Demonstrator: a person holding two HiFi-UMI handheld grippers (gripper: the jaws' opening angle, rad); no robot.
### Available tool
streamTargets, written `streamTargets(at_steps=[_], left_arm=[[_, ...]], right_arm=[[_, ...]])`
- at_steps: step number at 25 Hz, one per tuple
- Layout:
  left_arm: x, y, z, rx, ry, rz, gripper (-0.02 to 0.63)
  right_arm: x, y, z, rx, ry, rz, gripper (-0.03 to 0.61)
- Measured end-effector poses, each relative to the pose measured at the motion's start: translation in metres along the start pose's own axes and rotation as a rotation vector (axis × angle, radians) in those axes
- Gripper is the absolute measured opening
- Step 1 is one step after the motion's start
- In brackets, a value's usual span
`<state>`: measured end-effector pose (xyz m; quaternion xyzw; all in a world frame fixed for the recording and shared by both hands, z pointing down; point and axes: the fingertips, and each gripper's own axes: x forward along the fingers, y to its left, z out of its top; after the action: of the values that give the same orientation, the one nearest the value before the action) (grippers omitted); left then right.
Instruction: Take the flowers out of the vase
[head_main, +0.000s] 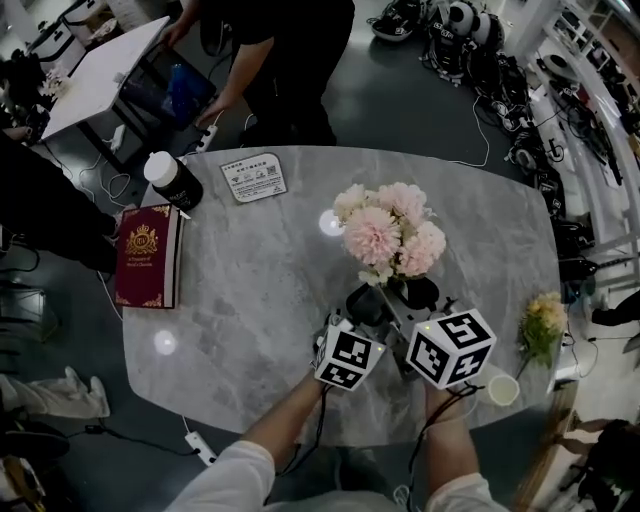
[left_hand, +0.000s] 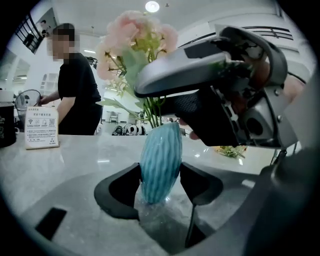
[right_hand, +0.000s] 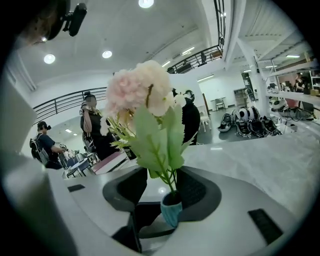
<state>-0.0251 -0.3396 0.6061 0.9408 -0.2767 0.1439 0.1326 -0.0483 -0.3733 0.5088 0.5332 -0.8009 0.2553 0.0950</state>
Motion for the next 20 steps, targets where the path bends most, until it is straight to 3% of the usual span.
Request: streamTargets(at_steps=[10,20], left_arm=[[-0.001,0.001,-0.002,0.002,0.007,-0.019,0.262],[0.000,0.000,-0.001,0.002,0.004,-0.019,0.262]], right_arm=[[0.000,-0.004,0.004,0.065,-0.056,0.042,0.080],[-0.018,-0.001,0.038,0.058,-0.207,0.058,0.060]])
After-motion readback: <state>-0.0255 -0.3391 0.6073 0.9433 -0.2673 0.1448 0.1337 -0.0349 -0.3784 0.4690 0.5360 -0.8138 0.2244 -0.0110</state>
